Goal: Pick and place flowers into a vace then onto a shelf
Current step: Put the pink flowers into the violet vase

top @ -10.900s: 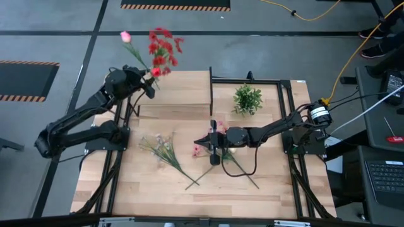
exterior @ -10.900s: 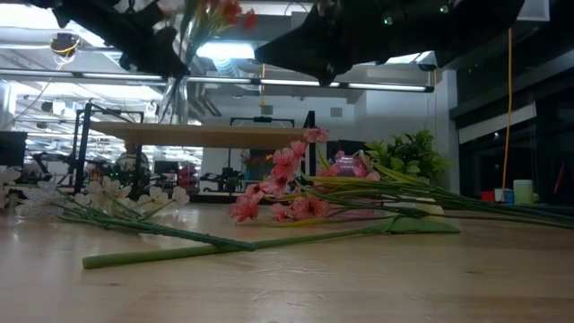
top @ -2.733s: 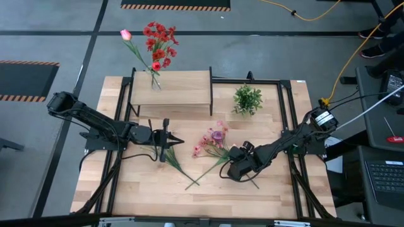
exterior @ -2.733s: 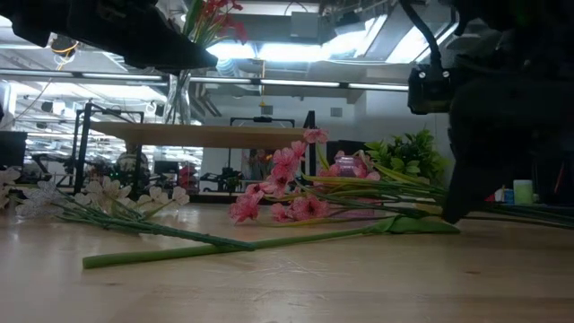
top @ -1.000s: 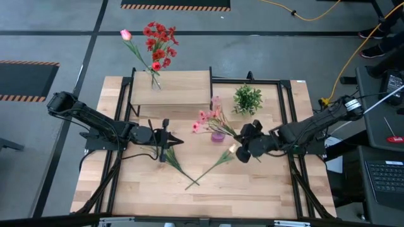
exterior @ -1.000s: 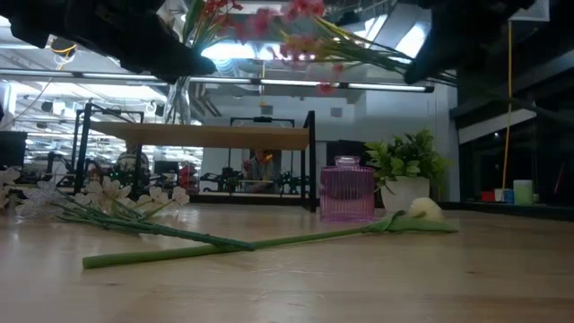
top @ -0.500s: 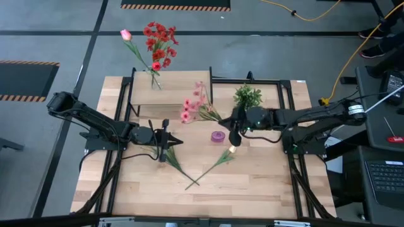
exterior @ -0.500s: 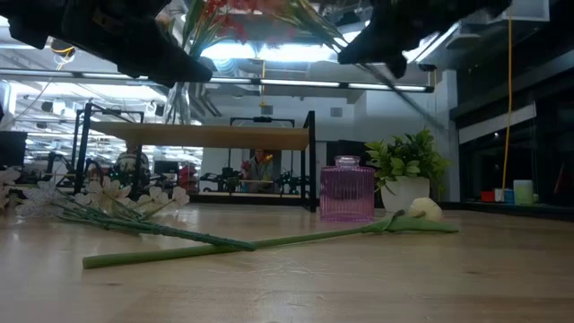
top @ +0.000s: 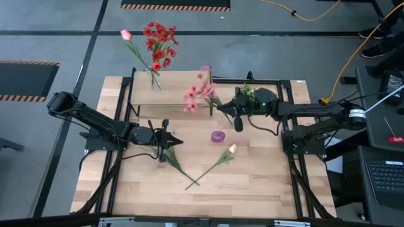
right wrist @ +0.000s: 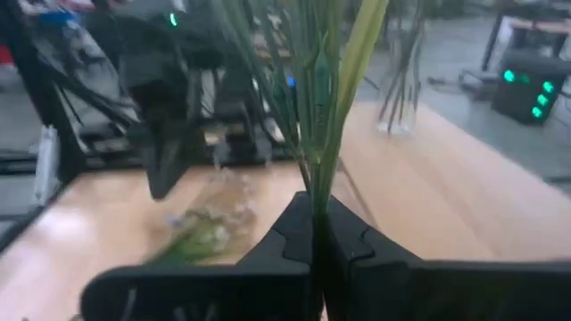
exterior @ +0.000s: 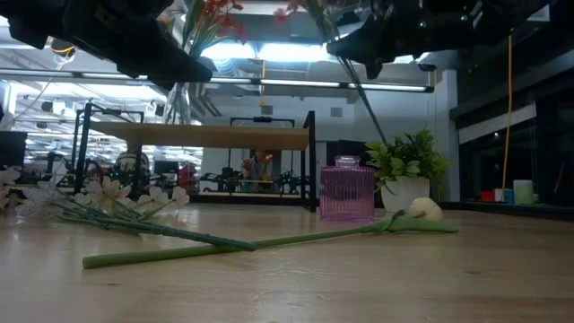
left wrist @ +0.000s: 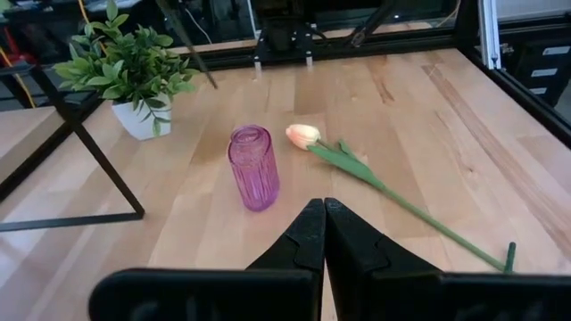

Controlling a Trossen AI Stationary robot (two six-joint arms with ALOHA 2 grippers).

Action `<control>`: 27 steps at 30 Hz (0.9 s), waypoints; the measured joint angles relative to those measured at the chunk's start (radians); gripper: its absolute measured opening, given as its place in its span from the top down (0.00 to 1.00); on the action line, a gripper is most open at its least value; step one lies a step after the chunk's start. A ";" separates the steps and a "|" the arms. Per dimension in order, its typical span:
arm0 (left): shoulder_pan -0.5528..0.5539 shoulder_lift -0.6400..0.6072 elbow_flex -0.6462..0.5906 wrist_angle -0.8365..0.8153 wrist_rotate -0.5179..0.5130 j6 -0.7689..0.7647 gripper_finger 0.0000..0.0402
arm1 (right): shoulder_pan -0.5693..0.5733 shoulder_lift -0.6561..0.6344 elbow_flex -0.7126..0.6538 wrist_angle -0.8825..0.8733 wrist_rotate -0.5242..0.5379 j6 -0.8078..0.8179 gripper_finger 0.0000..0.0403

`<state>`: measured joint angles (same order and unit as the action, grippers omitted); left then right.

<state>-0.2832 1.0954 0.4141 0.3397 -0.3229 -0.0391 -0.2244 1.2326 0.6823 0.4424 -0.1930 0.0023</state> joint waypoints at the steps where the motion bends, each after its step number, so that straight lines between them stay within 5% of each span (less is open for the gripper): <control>1: 0.000 0.000 0.000 0.000 -0.001 0.004 1.00 | -0.012 0.000 0.000 0.018 -0.032 -0.003 1.00; 10: 0.000 0.000 0.000 0.001 -0.013 0.111 1.00 | 0.066 0.064 0.000 0.309 -0.076 -0.015 1.00; 21: 0.000 0.000 0.000 0.001 -0.036 0.107 1.00 | 0.138 0.183 -0.002 0.435 0.060 -0.058 1.00; 27: 0.000 0.000 0.000 0.001 -0.036 0.103 1.00 | 0.138 0.171 -0.154 0.718 0.069 -0.031 1.00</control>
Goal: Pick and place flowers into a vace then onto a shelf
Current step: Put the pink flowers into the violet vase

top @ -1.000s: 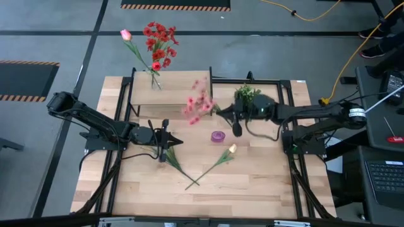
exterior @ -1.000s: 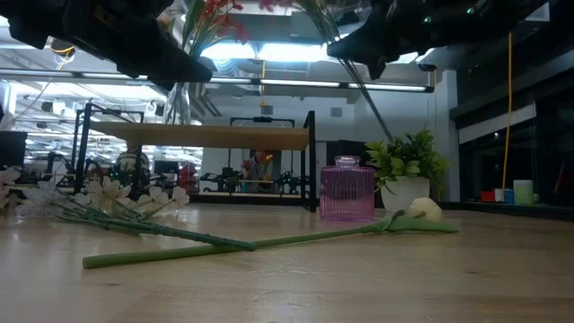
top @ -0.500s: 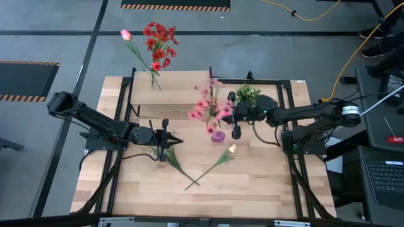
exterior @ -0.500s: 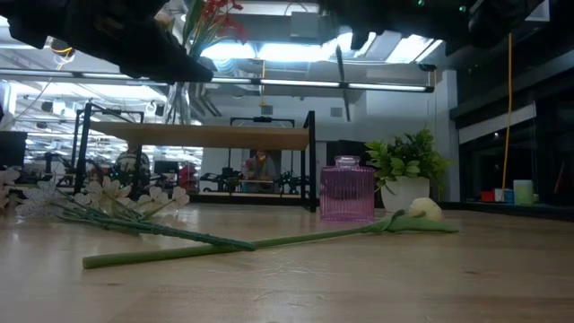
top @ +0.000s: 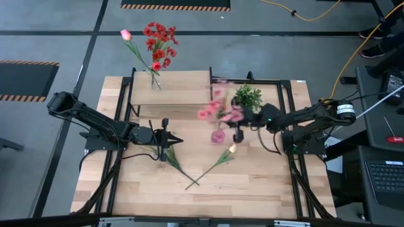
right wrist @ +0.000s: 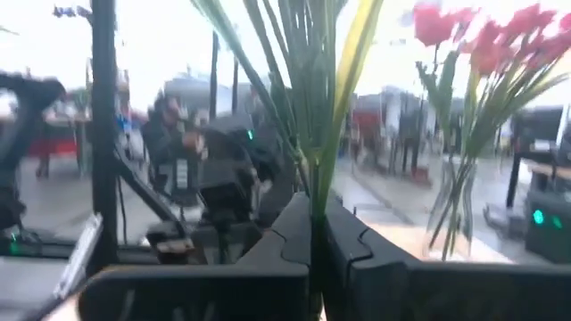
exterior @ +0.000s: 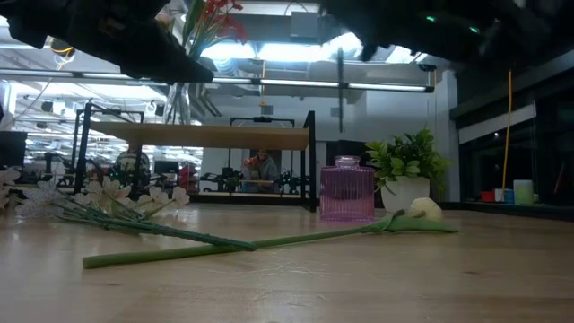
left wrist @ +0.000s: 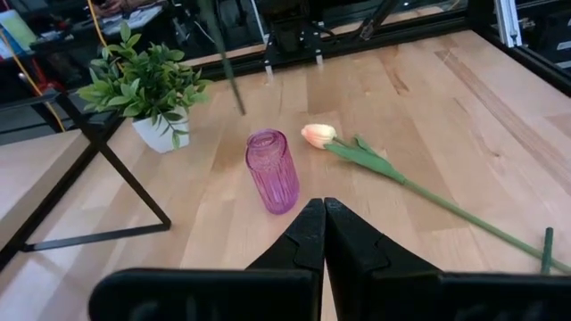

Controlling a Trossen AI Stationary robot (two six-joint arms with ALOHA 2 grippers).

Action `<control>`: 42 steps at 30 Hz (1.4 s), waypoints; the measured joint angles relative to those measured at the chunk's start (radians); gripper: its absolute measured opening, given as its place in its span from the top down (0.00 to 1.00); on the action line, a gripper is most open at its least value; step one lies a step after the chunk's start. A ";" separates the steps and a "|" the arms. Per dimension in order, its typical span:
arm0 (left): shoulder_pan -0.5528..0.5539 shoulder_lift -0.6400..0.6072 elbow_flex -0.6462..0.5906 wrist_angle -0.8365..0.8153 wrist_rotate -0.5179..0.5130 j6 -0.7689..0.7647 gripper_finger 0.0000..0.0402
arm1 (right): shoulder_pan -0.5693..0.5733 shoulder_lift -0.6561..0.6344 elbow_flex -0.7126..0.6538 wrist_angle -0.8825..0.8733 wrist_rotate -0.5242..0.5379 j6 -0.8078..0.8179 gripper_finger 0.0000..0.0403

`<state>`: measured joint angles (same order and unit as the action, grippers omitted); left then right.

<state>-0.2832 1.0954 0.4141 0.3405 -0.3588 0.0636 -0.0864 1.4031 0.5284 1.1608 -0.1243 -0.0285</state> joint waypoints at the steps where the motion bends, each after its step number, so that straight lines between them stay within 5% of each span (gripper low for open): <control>1: 0.000 0.000 0.000 0.000 0.000 -0.001 1.00 | 0.000 -0.004 -0.040 0.063 0.004 0.011 1.00; 6: 0.000 0.000 0.000 0.000 -0.008 0.008 1.00 | 0.008 -0.006 -0.156 0.234 0.016 0.077 1.00; 42: 0.002 0.000 0.000 0.023 -0.066 0.010 1.00 | 0.050 0.241 -0.151 0.412 0.158 0.024 1.00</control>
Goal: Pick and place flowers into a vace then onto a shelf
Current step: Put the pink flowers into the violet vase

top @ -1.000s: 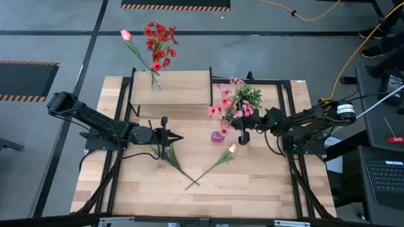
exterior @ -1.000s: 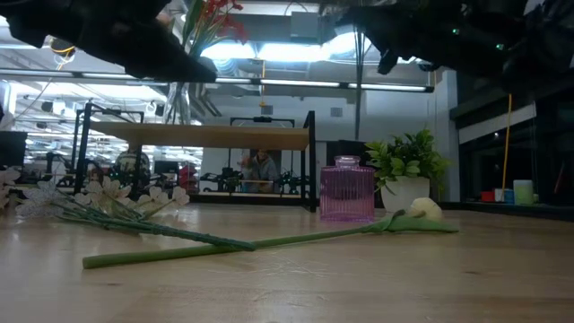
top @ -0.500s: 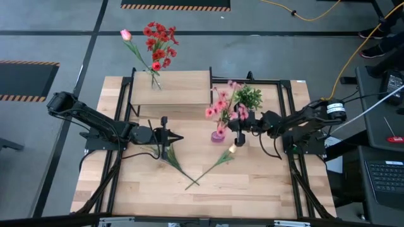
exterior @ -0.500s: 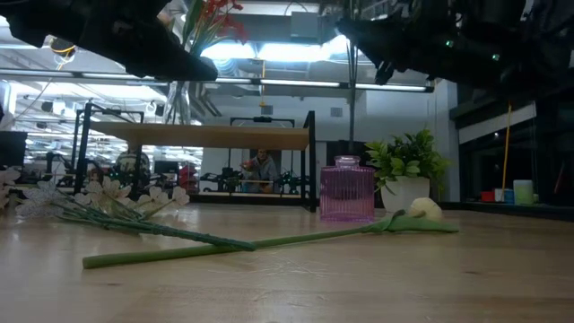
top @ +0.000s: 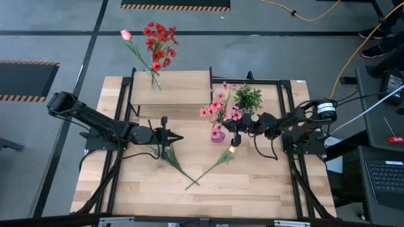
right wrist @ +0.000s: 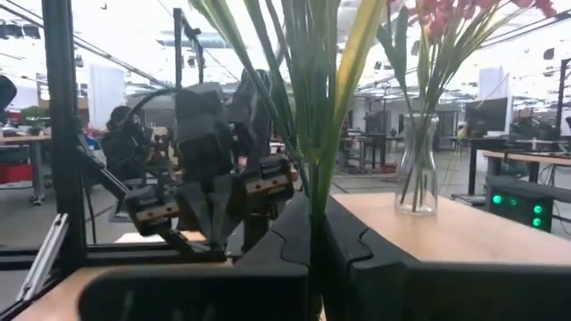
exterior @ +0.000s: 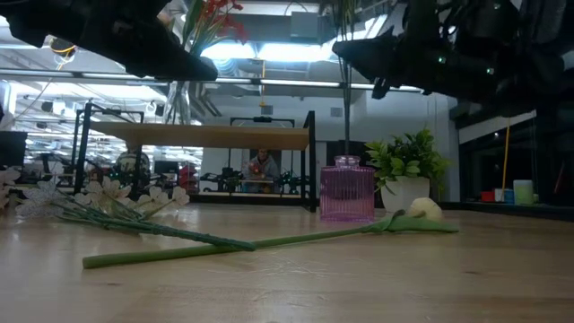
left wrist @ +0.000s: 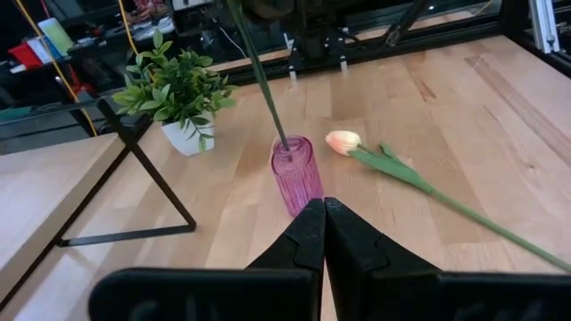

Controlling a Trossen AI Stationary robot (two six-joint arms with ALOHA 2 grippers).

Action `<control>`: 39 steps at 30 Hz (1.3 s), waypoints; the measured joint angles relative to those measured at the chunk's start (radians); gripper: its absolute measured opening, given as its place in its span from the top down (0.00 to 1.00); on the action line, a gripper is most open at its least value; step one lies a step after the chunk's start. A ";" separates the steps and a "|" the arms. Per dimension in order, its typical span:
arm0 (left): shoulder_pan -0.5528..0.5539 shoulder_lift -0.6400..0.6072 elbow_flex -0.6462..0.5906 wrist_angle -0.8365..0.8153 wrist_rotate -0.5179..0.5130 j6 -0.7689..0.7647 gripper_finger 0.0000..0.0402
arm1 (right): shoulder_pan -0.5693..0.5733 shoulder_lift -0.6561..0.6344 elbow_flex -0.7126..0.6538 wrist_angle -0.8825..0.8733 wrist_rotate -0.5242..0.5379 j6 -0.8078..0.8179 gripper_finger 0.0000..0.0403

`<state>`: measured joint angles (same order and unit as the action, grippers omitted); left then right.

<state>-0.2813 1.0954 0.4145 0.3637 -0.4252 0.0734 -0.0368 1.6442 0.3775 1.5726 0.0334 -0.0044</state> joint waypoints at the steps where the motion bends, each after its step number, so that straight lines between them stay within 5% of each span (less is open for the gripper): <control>1: 0.000 0.000 0.000 0.001 0.000 0.000 1.00 | 0.000 0.010 0.000 0.000 0.001 0.001 1.00; 7: 0.000 0.000 0.000 0.006 0.000 -0.008 1.00 | 0.021 0.079 0.003 -0.002 0.104 0.005 1.00; 39: 0.000 0.000 0.000 0.006 0.006 -0.035 1.00 | 0.020 0.148 0.059 -0.109 0.106 0.056 0.85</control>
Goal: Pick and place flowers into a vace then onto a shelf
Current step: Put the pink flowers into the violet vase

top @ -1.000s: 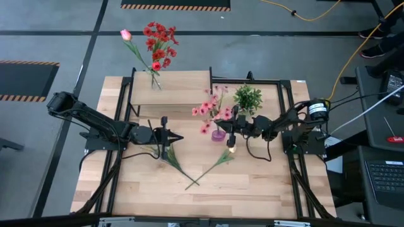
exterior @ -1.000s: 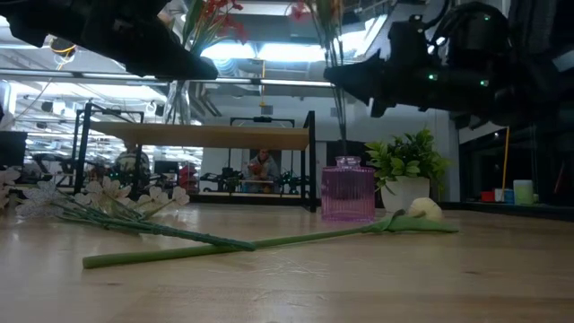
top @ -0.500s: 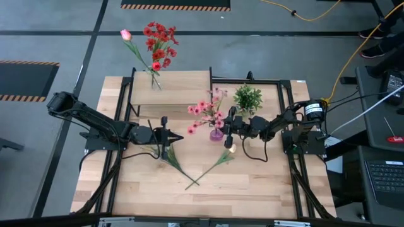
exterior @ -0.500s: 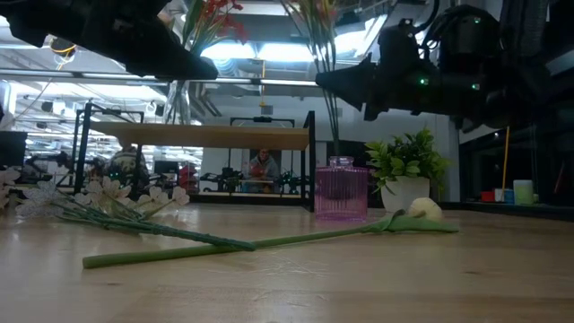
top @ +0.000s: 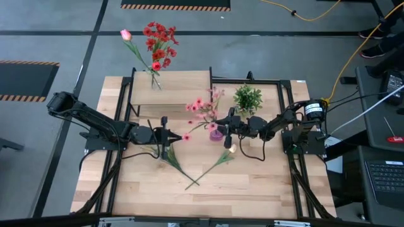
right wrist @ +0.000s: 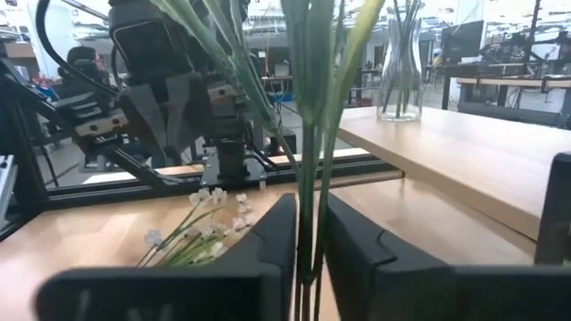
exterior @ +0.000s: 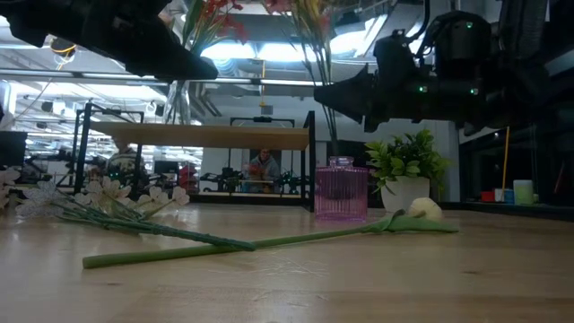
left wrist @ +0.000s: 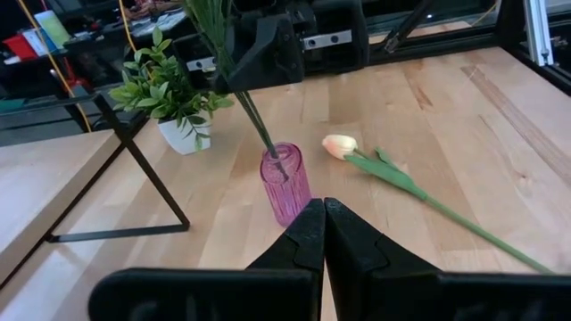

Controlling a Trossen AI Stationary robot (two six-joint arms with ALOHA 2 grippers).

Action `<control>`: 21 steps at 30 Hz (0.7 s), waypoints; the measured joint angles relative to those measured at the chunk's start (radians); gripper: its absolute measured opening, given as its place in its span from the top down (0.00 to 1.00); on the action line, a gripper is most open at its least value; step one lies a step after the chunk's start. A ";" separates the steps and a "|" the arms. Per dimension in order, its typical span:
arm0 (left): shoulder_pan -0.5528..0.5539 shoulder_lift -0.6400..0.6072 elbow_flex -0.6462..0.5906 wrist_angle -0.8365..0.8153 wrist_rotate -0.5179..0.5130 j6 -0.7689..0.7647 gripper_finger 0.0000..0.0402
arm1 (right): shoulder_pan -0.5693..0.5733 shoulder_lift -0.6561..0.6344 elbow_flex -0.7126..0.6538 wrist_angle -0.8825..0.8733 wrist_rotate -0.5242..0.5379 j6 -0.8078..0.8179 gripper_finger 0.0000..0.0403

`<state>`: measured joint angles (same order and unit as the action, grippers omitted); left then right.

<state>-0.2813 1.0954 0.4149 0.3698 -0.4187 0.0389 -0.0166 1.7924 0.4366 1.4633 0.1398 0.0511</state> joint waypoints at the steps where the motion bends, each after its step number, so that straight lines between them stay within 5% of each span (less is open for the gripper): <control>1: 0.000 0.000 0.000 0.000 0.001 0.000 1.00 | 0.000 0.000 0.000 0.000 0.000 0.001 0.82; 11: 0.000 0.000 0.000 0.000 0.001 0.000 1.00 | 0.000 -0.006 0.000 0.004 0.000 -0.043 0.55; 21: 0.000 0.000 0.000 -0.007 0.001 0.000 1.00 | 0.000 -0.039 -0.005 0.006 -0.001 -0.098 0.48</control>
<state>-0.2813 1.0954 0.4149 0.3630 -0.4175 0.0387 -0.0166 1.7536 0.4318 1.4697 0.1390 -0.0465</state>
